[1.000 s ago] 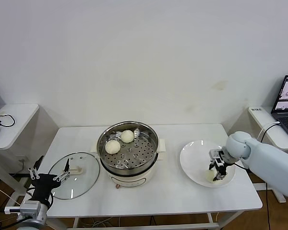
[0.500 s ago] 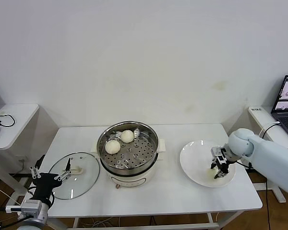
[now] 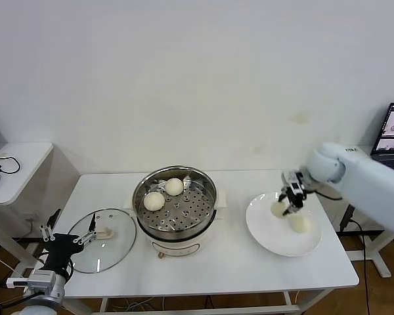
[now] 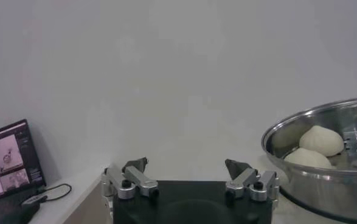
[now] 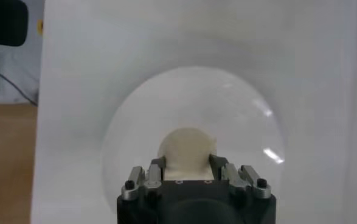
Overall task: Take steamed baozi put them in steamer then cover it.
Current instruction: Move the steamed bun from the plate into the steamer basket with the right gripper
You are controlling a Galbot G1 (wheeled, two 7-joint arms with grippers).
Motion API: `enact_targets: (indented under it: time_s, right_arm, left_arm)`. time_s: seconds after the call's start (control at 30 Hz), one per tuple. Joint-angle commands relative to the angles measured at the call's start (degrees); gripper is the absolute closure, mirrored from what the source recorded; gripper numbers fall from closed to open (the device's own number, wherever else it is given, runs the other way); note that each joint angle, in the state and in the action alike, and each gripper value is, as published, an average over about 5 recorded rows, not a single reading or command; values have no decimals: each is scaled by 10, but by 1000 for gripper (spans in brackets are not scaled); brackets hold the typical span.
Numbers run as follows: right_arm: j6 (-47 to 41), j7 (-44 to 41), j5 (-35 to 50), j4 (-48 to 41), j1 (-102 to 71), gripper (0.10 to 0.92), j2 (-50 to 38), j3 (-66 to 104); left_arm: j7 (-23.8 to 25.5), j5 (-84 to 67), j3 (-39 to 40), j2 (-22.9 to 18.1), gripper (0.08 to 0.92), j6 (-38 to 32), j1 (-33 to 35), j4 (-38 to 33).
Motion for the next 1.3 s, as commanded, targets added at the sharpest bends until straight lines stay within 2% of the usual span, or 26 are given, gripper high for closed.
enact_targets:
  time_s: [0.03,0.33,0.7,0.93,1.3]
  right_arm:
    - [-3,3,81,-9,204,533,81,-101]
    - [-6,25,128,-29,260,531,202,-138]
    - [19,75,183,-55,236,533,362,-167]
    - [69,87,145,-41,213,533,392,-196]
    - [143,111,82,10,183,533,380,-236]
  left_arm:
    - [0,0,-1,1,177,0,-2,-1]
    - [0,0,-2,0,177,-1,-5,5]
    - [0,0,-20,-5,177,-2,-1,4]
    - [0,-3,-30,-8,177,-4,0,5]
    - [0,-5,-32,-13,177,-4,-3,6]
